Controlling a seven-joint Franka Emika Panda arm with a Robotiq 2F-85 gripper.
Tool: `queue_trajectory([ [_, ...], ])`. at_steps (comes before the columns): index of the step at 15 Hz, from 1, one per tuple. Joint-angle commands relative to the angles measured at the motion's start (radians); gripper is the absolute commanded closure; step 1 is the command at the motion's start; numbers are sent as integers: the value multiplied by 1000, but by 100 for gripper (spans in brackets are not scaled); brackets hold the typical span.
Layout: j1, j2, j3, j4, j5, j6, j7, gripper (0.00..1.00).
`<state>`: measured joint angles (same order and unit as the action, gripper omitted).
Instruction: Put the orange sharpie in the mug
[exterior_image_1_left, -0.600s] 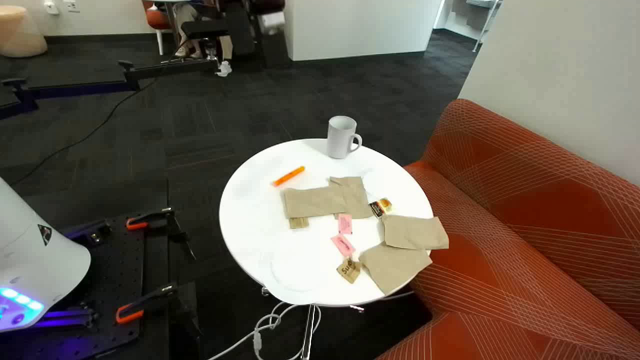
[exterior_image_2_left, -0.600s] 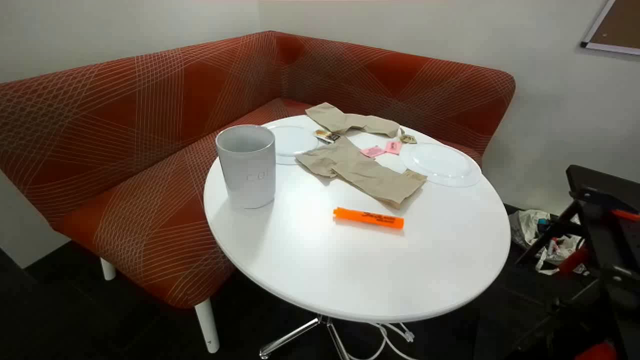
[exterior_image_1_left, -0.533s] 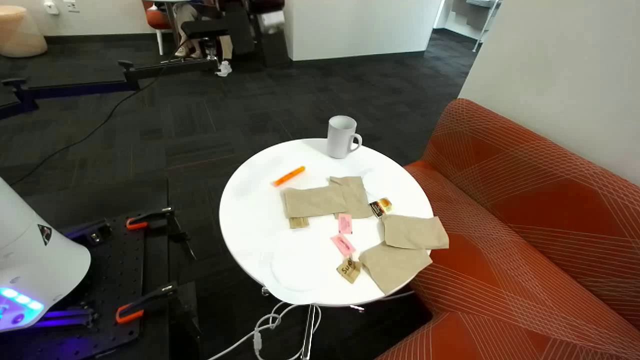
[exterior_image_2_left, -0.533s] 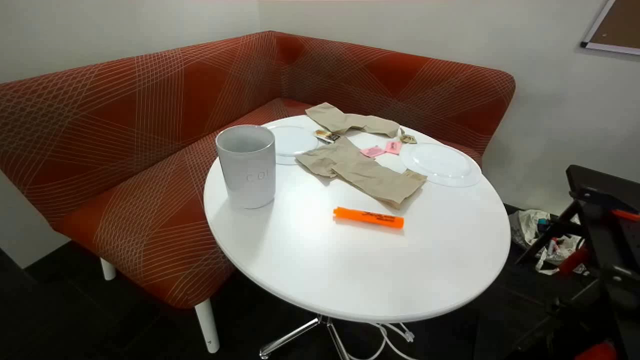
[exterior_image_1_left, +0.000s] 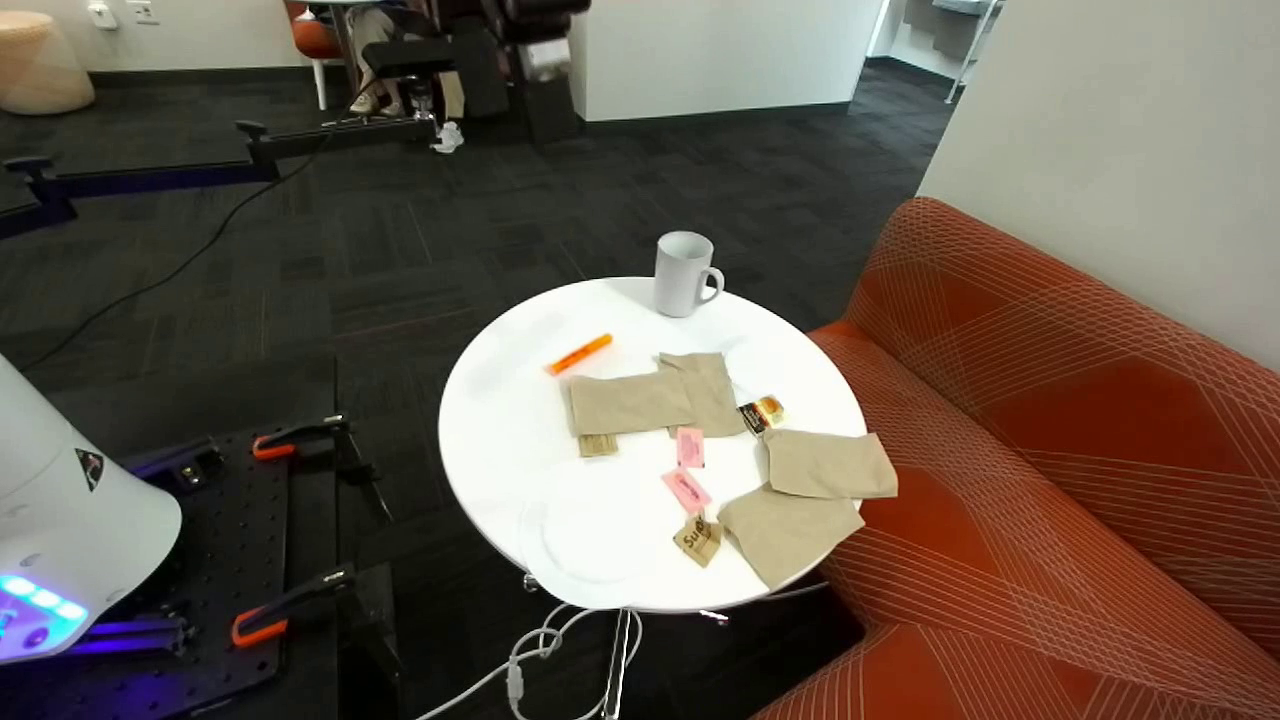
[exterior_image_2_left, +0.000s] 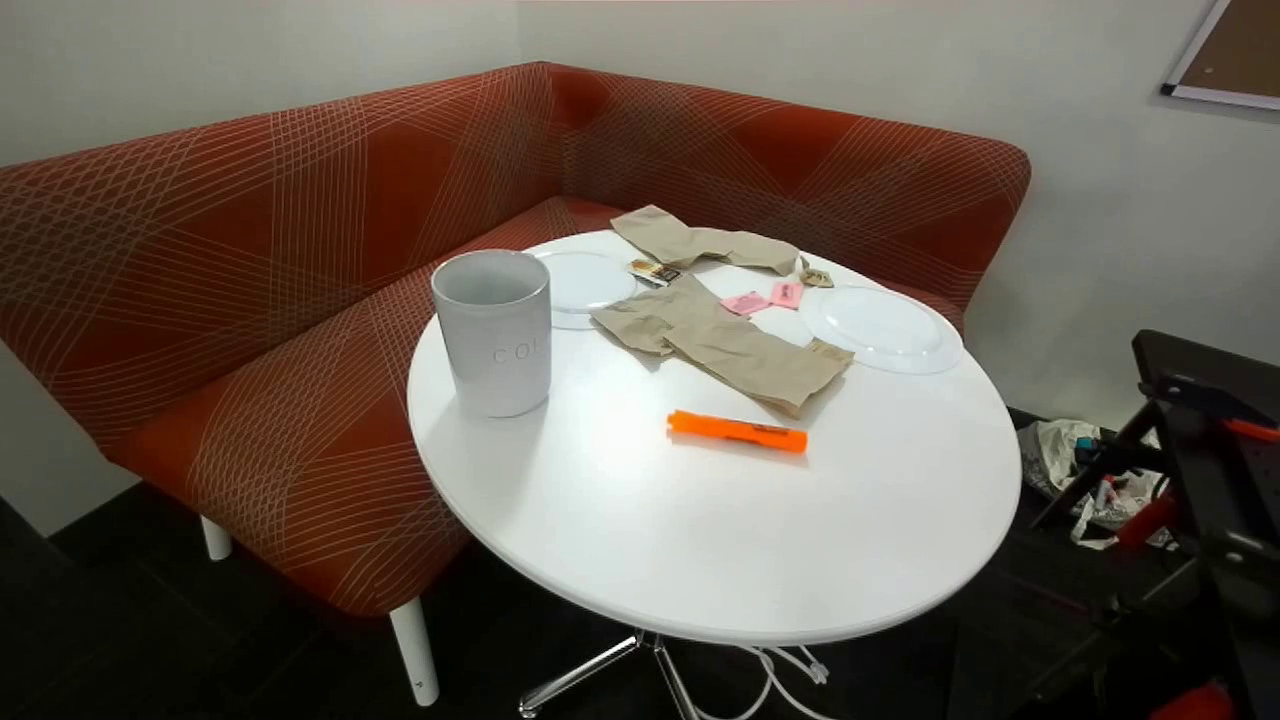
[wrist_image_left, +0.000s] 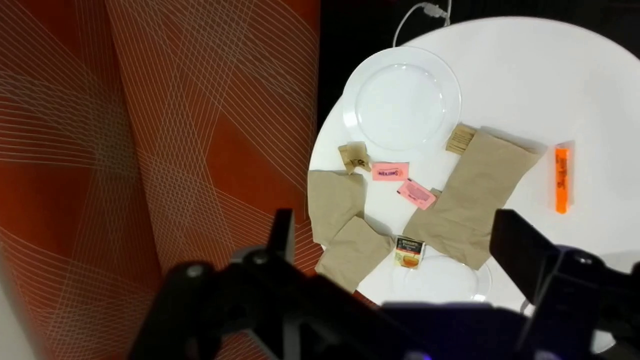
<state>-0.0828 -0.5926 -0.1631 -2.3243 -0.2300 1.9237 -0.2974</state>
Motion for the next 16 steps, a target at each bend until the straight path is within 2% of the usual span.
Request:
queue_trajectory([
  [1, 41, 34, 28, -39, 10, 46, -4, 0],
  [8, 150, 106, 88, -192, 85, 226, -12, 0],
  [16, 203, 307, 174, -295, 146, 531, 56, 0],
])
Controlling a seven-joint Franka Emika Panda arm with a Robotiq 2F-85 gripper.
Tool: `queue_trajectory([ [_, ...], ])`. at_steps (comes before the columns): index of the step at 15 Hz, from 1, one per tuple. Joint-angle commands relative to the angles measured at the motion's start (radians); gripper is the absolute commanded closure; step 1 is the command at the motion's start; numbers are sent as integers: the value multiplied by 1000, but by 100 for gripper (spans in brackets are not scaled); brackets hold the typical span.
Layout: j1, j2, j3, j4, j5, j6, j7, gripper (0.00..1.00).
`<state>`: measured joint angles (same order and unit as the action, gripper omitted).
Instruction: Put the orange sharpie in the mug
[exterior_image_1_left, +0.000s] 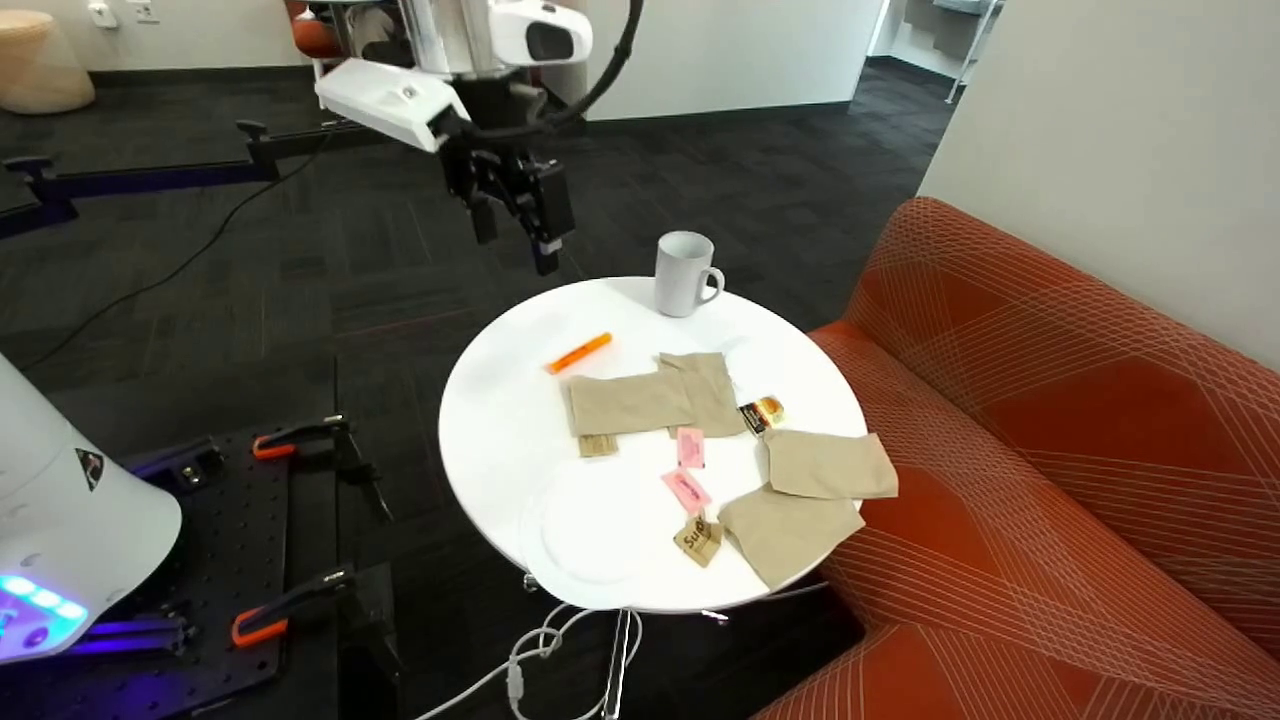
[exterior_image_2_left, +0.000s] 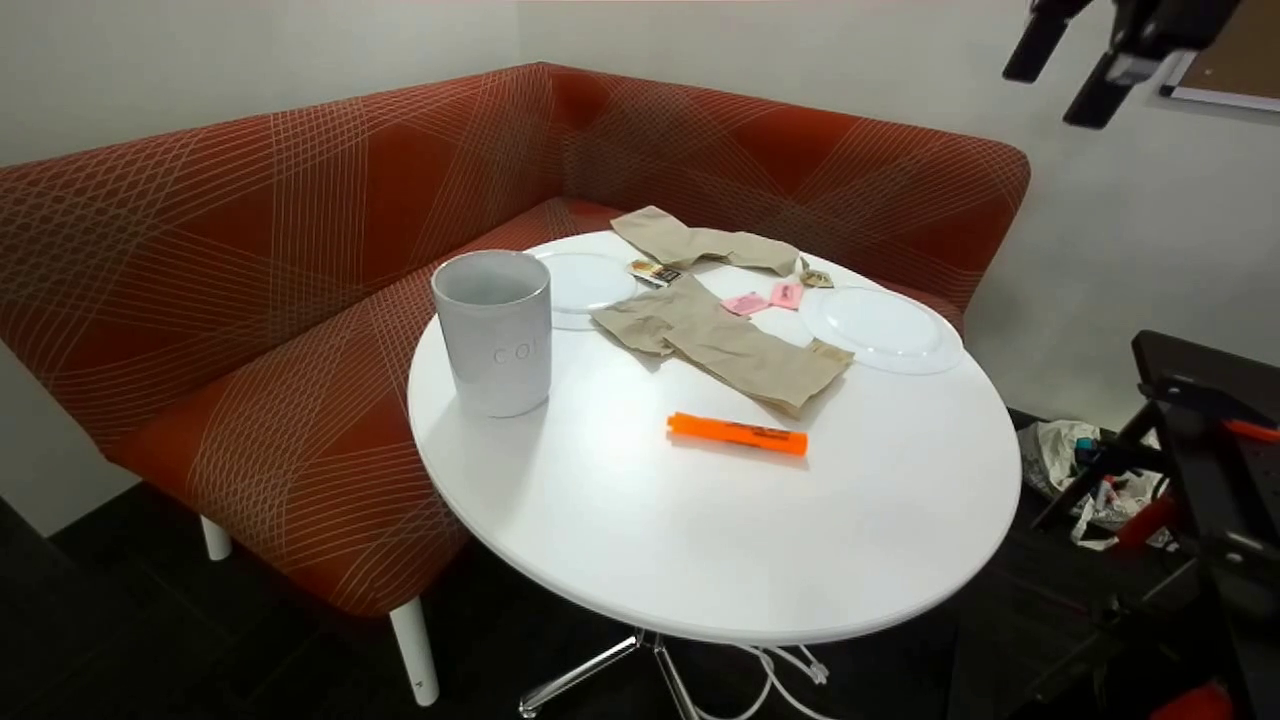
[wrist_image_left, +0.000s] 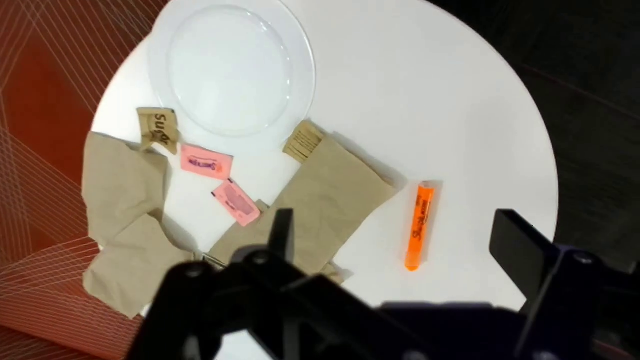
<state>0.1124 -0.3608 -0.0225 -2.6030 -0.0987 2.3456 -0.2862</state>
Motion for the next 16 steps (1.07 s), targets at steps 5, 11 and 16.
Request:
queue_trajectory([
  [5, 21, 251, 98, -8, 25, 317, 138, 0],
  [11, 17, 462, 138, 84, -38, 425, 271, 0],
  [16, 36, 606, 123, 200, -77, 414, 295, 0],
])
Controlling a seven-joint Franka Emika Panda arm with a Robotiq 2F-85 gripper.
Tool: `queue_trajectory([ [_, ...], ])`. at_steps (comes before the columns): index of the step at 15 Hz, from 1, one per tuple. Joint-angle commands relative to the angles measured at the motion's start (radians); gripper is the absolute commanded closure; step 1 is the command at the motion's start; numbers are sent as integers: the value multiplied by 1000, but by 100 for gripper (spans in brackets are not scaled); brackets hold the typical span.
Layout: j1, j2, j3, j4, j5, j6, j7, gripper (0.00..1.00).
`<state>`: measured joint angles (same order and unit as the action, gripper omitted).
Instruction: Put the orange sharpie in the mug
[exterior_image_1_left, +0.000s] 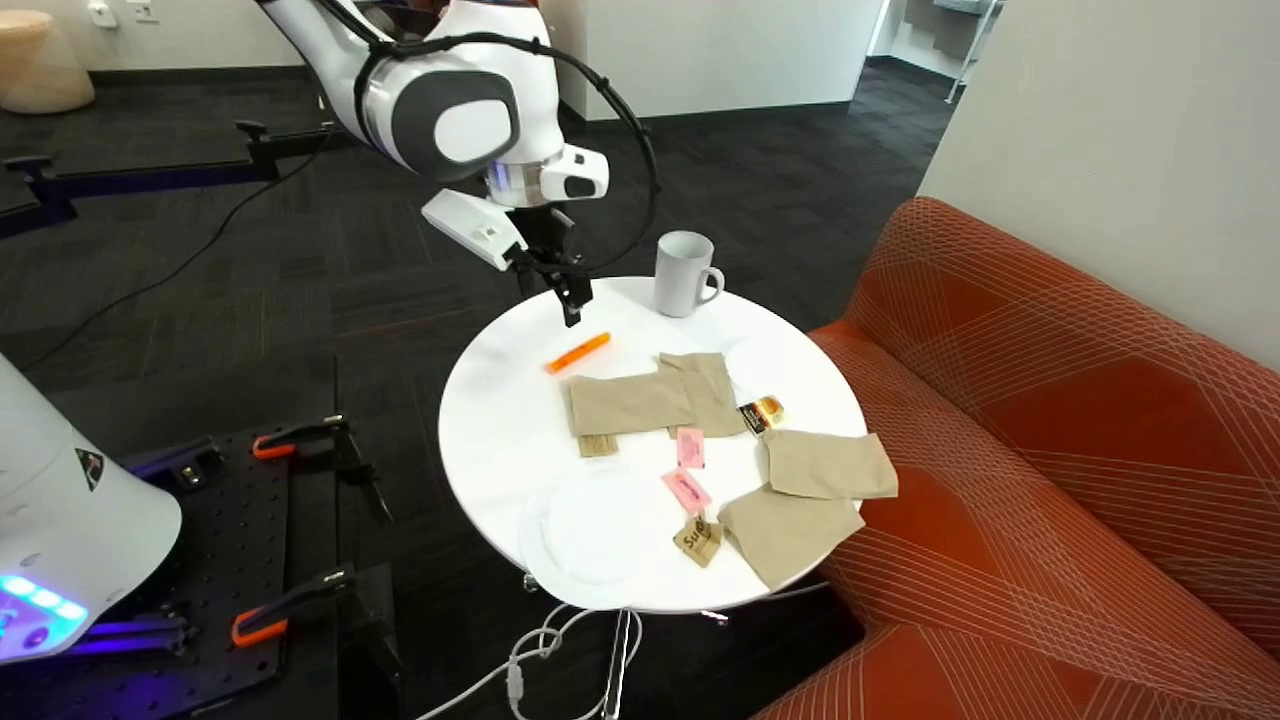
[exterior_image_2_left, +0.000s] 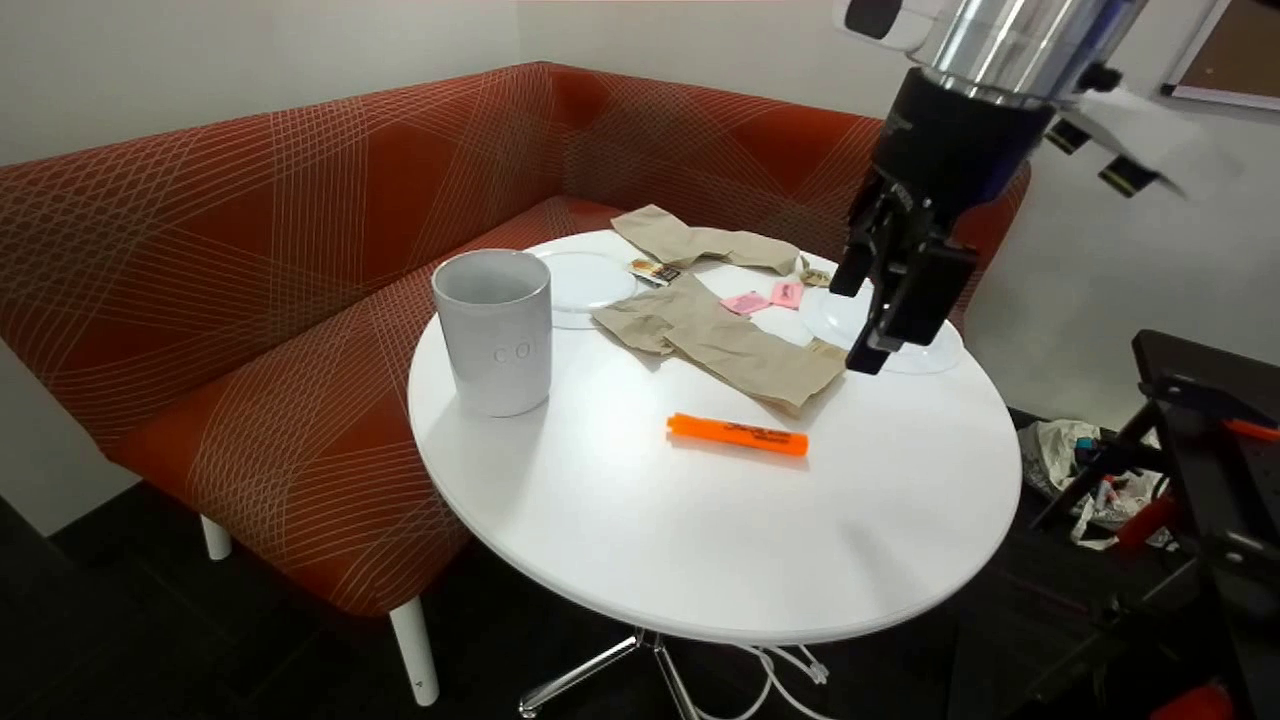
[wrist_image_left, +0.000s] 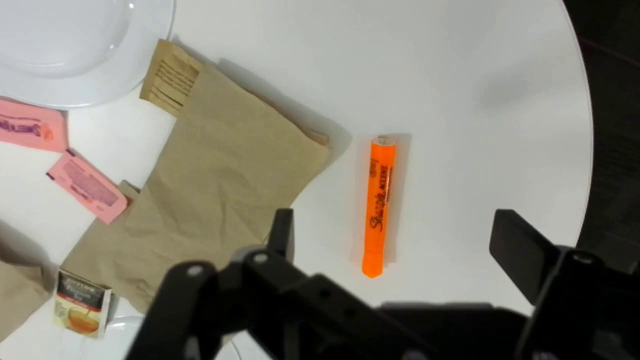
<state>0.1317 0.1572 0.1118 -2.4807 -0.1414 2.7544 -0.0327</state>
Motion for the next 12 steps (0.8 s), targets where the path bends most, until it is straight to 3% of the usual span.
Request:
queue_trajectory([
  [1, 22, 118, -14, 97, -39, 10, 42, 0],
  [12, 82, 322, -67, 255, -64, 10, 43, 0],
])
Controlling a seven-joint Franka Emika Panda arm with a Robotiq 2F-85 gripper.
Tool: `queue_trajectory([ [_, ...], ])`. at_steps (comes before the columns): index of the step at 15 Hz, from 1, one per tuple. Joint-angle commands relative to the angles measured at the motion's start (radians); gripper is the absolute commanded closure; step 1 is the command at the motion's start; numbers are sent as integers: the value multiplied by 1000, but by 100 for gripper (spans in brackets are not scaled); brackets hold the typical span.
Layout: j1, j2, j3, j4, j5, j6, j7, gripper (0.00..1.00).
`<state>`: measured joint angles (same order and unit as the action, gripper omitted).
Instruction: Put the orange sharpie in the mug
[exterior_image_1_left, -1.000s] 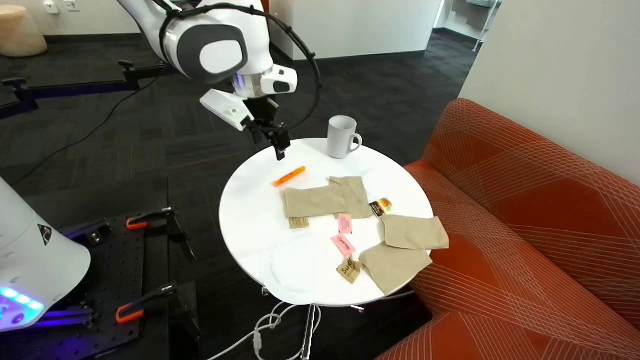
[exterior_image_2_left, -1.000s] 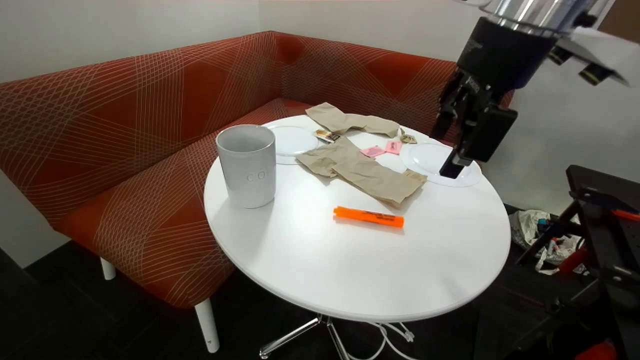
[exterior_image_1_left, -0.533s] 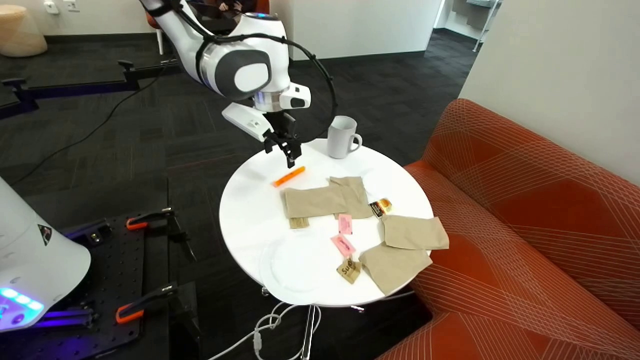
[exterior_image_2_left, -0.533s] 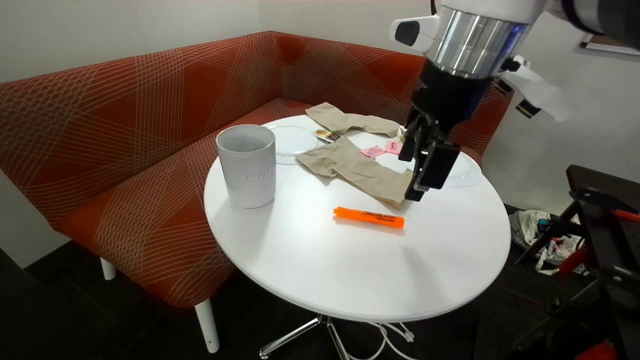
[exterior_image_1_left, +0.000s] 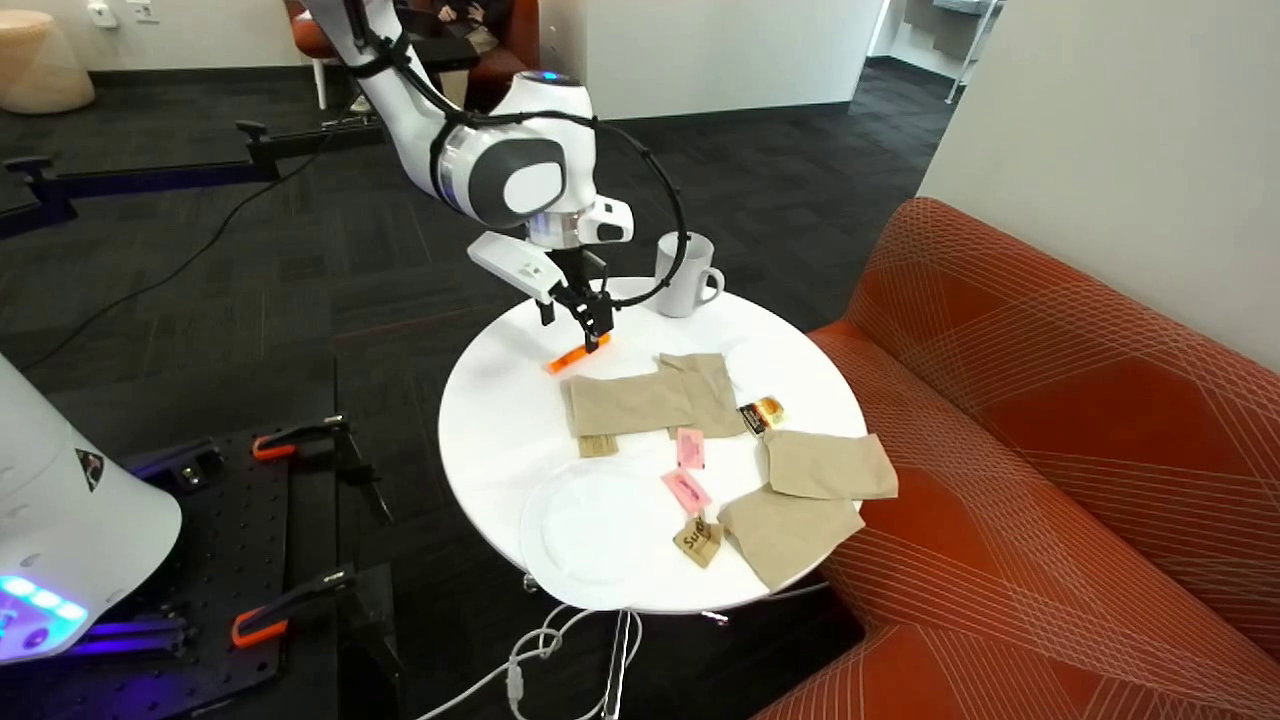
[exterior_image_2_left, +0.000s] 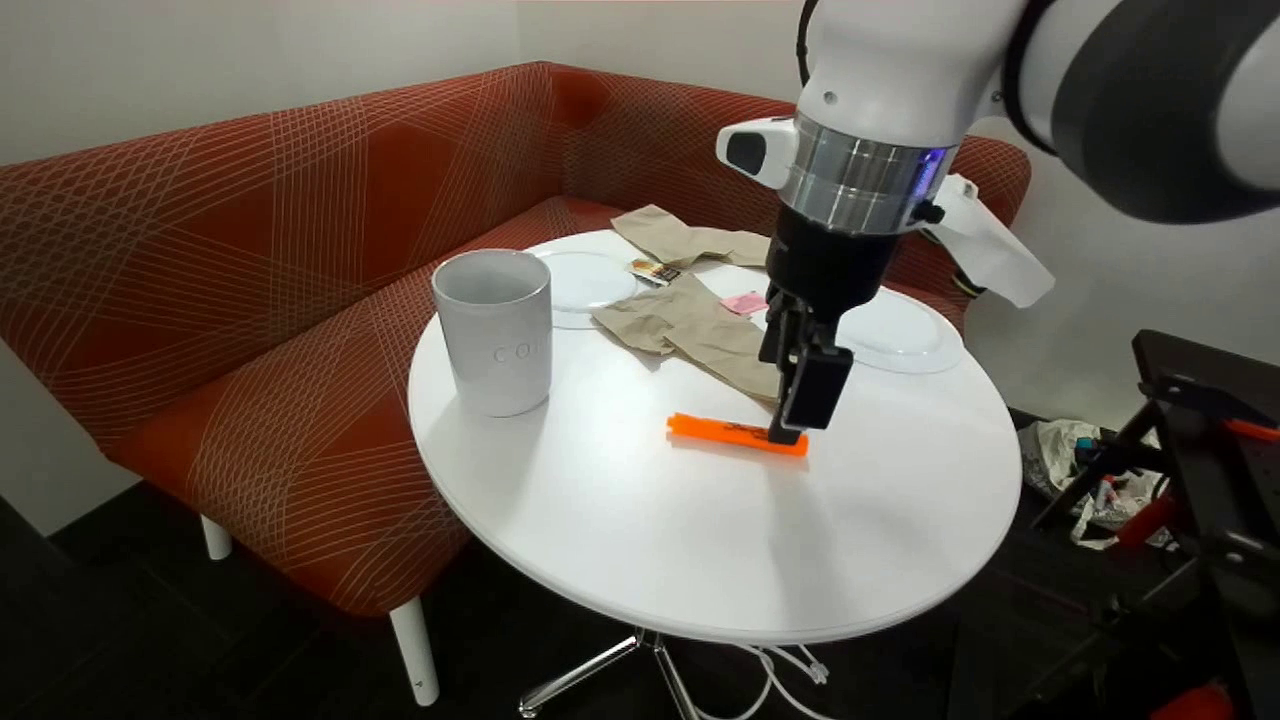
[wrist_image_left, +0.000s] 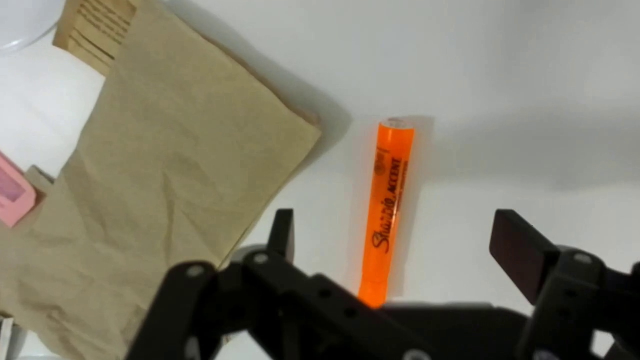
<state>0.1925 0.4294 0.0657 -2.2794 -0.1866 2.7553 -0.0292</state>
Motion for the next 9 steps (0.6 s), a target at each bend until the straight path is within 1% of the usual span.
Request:
queue_trajectory([
  [1, 21, 63, -20, 66, -14, 8, 35, 0],
  [9, 35, 145, -31, 143, -8, 11, 43, 0],
])
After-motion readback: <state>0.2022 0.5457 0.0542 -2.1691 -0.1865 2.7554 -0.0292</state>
